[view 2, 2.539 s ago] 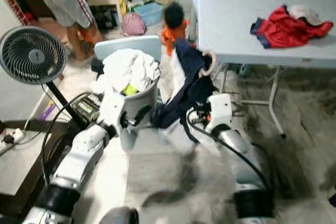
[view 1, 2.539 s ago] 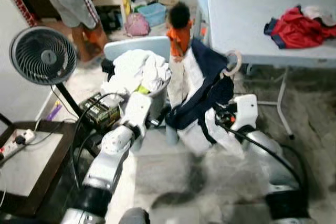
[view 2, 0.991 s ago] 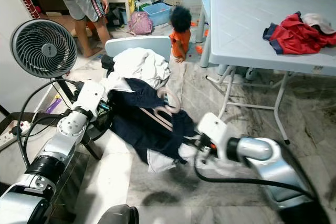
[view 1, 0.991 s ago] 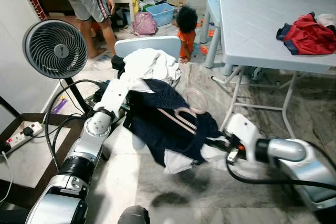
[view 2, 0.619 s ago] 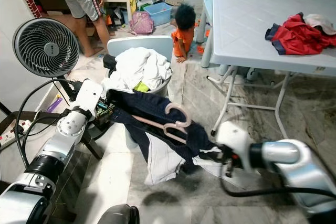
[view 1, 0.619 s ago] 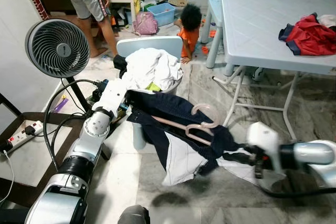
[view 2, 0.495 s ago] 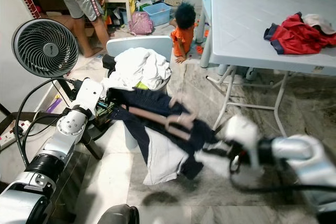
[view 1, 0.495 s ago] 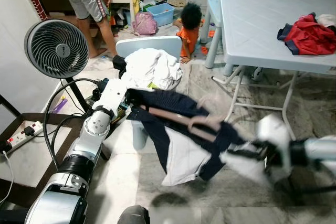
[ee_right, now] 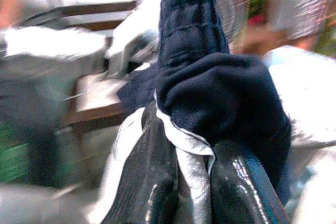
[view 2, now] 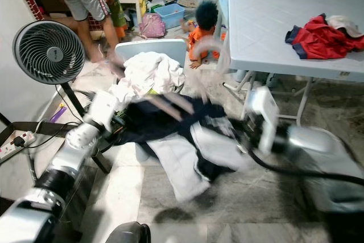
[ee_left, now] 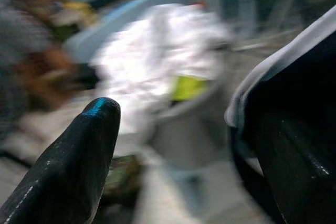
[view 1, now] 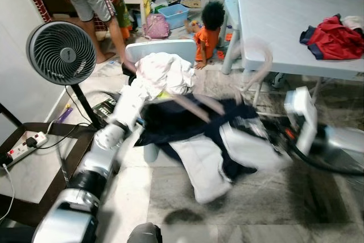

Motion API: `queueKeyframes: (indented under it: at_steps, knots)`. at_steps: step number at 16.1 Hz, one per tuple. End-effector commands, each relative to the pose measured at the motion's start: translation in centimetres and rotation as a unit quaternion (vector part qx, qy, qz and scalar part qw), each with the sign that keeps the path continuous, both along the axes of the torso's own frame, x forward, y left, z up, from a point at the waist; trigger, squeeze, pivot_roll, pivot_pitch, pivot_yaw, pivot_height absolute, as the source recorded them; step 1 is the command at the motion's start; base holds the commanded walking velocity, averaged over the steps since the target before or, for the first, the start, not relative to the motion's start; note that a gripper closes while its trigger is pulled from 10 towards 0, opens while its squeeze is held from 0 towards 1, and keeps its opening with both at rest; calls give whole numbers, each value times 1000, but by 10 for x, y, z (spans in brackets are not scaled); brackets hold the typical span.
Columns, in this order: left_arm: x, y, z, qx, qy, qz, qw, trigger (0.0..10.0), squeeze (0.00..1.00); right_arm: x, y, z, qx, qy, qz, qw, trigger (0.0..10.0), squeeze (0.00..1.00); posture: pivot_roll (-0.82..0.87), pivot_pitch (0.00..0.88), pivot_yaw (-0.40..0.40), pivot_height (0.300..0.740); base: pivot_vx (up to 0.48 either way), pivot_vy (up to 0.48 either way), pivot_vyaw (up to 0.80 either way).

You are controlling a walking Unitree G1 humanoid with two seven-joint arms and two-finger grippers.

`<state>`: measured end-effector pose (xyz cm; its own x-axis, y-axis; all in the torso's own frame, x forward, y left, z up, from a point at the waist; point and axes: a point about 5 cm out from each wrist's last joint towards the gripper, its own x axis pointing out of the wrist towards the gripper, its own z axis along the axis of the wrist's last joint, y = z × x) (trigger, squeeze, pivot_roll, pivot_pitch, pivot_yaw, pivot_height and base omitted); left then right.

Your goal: Hang hanger

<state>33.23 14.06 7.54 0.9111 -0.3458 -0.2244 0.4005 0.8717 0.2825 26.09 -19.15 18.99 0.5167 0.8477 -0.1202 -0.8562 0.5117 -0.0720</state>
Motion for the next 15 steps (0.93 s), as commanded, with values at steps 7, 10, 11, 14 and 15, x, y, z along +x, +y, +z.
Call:
queueKeyframes:
  at_steps: [7,10,11,14,15]
  knots:
    - [-60,-53,0,37,42,-346,937,10000,1000,26,-3,-50,-233,-77,-87,966,10000,0,-4,9,16,740,0,0,0]
    - [-65,-48,8,75,23,-372,925,10000,1000,25,-14,-57,-284,-73,-46,955,10000,0,-4,8,15,740,0,0,0]
    - [-60,-44,12,81,12,-355,931,10000,1000,22,-17,-60,-302,-63,-14,951,10000,0,-4,8,15,740,0,0,0]
    - [-52,-29,25,102,-8,-339,935,10000,1000,11,-24,-71,-325,-12,62,944,10000,0,4,6,13,740,0,0,0]
    - [-52,-24,24,115,-8,-339,934,10000,1000,9,-24,-72,-320,1,79,944,10000,0,4,6,13,740,0,0,0]
